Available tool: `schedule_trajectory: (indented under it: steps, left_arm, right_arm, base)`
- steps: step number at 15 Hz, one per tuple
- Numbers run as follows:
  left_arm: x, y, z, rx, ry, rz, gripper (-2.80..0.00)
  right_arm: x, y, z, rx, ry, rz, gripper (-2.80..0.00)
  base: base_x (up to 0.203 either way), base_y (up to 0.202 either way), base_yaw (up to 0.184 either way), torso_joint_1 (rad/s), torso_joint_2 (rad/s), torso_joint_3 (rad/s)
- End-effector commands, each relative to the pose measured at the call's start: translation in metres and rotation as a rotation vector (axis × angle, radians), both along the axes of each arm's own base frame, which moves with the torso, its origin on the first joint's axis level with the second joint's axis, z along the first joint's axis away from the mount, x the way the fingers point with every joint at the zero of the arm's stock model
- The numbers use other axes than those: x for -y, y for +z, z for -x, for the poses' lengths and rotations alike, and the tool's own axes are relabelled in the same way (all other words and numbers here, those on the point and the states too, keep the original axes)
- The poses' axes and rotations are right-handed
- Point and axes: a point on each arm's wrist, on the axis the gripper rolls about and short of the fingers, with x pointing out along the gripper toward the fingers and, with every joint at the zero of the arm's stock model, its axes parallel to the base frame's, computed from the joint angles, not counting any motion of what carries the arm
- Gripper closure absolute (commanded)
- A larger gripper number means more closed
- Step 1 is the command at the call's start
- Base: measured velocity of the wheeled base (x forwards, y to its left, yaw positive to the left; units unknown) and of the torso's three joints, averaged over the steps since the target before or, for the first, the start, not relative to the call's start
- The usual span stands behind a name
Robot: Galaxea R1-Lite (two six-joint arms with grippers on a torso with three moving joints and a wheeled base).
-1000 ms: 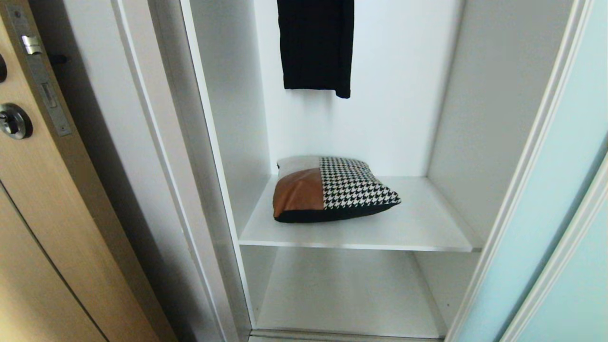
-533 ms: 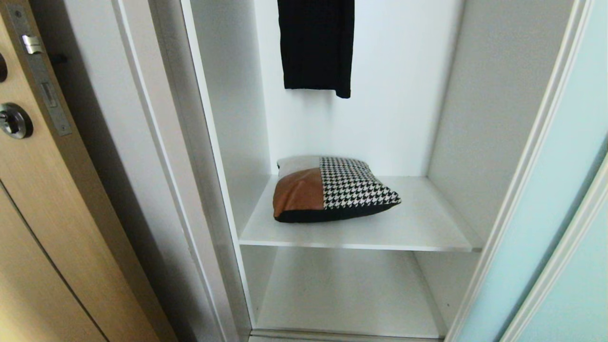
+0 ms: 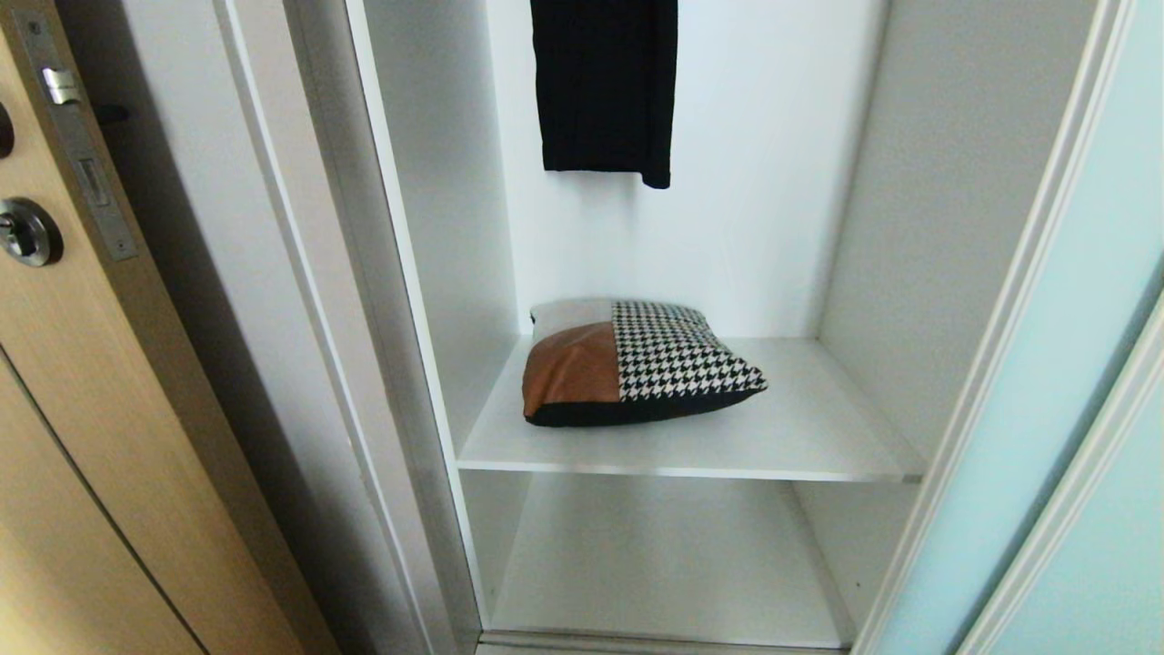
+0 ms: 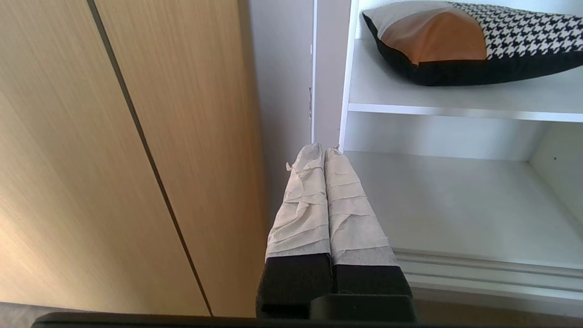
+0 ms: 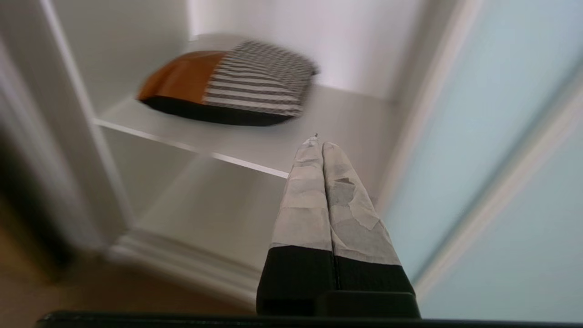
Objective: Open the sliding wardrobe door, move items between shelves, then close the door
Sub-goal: Place the pillow on the lower shelf
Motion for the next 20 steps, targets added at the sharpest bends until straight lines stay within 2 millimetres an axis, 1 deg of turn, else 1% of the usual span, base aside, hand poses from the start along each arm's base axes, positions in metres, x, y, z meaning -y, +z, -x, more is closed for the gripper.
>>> schedule_trajectory:
  steps: [1, 3, 4, 6, 8, 11, 13, 15, 17, 18, 20]
  left_arm:
    - [0.000, 0.000, 0.000, -0.003, 0.001, 0.000, 0.00]
    - [0.000, 0.000, 0.000, -0.003, 0.001, 0.000, 0.00]
    - [0.000, 0.000, 0.000, -0.003, 0.001, 0.000, 0.00]
    - [0.000, 0.000, 0.000, -0.003, 0.001, 0.000, 0.00]
    - [0.000, 0.000, 0.000, -0.003, 0.001, 0.000, 0.00]
    - [0.000, 0.000, 0.000, -0.003, 0.001, 0.000, 0.00]
    - [0.000, 0.000, 0.000, -0.003, 0.001, 0.000, 0.00]
    - [0.000, 0.000, 0.000, -0.003, 0.001, 0.000, 0.00]
    - [0.000, 0.000, 0.000, -0.003, 0.001, 0.000, 0.00]
    - [0.000, 0.000, 0.000, -0.003, 0.001, 0.000, 0.00]
    - [0.000, 0.000, 0.000, -0.003, 0.001, 0.000, 0.00]
  right_arm:
    - [-0.005, 0.028, -0.083, -0.172, 0.053, -0.014, 0.00]
    - [-0.015, 0.045, -0.129, -0.238, 0.117, -0.040, 0.00]
    - [-0.023, 0.047, -0.152, -0.283, 0.152, -0.065, 0.00]
    - [-0.043, 0.042, -0.198, -0.389, 0.193, -0.145, 0.00]
    - [-0.060, 0.029, -0.246, -0.485, 0.189, -0.218, 0.00]
    - [-0.080, 0.000, -0.313, -0.614, 0.148, -0.290, 0.00]
    - [-0.090, -0.032, -0.351, -0.706, 0.112, -0.327, 0.00]
    - [-0.097, -0.061, -0.380, -0.774, 0.080, -0.362, 0.00]
    - [-0.100, -0.085, -0.405, -0.808, 0.054, -0.386, 0.00]
    - [-0.096, -0.093, -0.417, -0.806, 0.039, -0.397, 0.00]
    - [-0.082, -0.109, -0.437, -0.783, 0.011, -0.409, 0.00]
  base:
    - [0.000, 0.000, 0.000, 0.000, 0.00, 0.000]
    - [0.000, 0.000, 0.000, 0.000, 0.00, 0.000]
    - [0.000, 0.000, 0.000, 0.000, 0.00, 0.000]
    - [0.000, 0.000, 0.000, 0.000, 0.00, 0.000]
    - [0.000, 0.000, 0.000, 0.000, 0.00, 0.000]
    - [0.000, 0.000, 0.000, 0.000, 0.00, 0.000]
    - [0.000, 0.000, 0.000, 0.000, 0.00, 0.000]
    - [0.000, 0.000, 0.000, 0.000, 0.00, 0.000]
    - [0.000, 0.000, 0.000, 0.000, 0.00, 0.000]
    - [0.000, 0.000, 0.000, 0.000, 0.00, 0.000]
    - [0.000, 0.000, 0.000, 0.000, 0.00, 0.000]
